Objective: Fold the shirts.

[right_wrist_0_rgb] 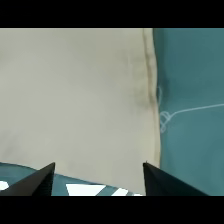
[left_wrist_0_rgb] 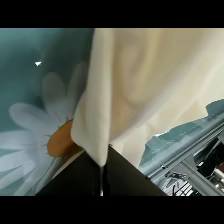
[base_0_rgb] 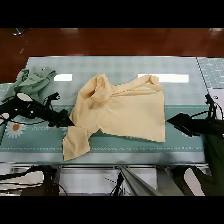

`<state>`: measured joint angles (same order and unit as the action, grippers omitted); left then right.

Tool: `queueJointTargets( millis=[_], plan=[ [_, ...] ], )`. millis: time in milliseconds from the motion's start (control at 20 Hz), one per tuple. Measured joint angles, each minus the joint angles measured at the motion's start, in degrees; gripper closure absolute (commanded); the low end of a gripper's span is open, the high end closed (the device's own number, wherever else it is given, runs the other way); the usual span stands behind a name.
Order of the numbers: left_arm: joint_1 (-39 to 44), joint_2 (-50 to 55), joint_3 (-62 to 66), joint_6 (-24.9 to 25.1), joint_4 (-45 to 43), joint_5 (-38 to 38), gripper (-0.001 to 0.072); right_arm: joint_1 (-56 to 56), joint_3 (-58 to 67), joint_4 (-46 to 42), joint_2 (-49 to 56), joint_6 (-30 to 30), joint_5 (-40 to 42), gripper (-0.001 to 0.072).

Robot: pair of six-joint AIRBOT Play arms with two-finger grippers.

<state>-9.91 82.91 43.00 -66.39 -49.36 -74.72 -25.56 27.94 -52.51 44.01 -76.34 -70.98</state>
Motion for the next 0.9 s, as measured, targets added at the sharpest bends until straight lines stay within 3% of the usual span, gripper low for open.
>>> queueJointTargets(
  millis=[300, 600, 700, 800, 850, 900],
  plan=[
    [0.94, 0.79, 0.5, 0.92, 0.48, -1.53, 0.067, 0.81, -1.97, -11.96, 3.26, -5.6, -3.39, 0.0088],
    [1.09, 0.9, 0.7, 1.14, 0.55, -1.99, 0.067, 7.45, -4.48, -9.4, 12.55, -4.39, -2.54, 0.0088],
    [1.09, 0.9, 0.7, 1.16, 0.55, -2.14, 0.067, 9.31, -3.74, -6.45, 15.45, -3.98, -0.87, 0.0126],
    [1.09, 0.9, 0.7, 1.18, 0.55, -2.19, 0.067, 10.99, -1.64, -4.59, 18.29, -3.28, 2.99, 0.0349],
    [1.09, 0.9, 0.7, 1.2, 0.55, -2.21, 0.067, 11.89, -0.17, -4.13, 19.67, -2.89, 5.27, 0.0596],
    [1.09, 0.9, 0.7, 1.22, 0.55, -2.23, 0.067, 12.87, 1.4, -3.04, 20.94, -2.36, 6.4, 0.0695]
  ],
)
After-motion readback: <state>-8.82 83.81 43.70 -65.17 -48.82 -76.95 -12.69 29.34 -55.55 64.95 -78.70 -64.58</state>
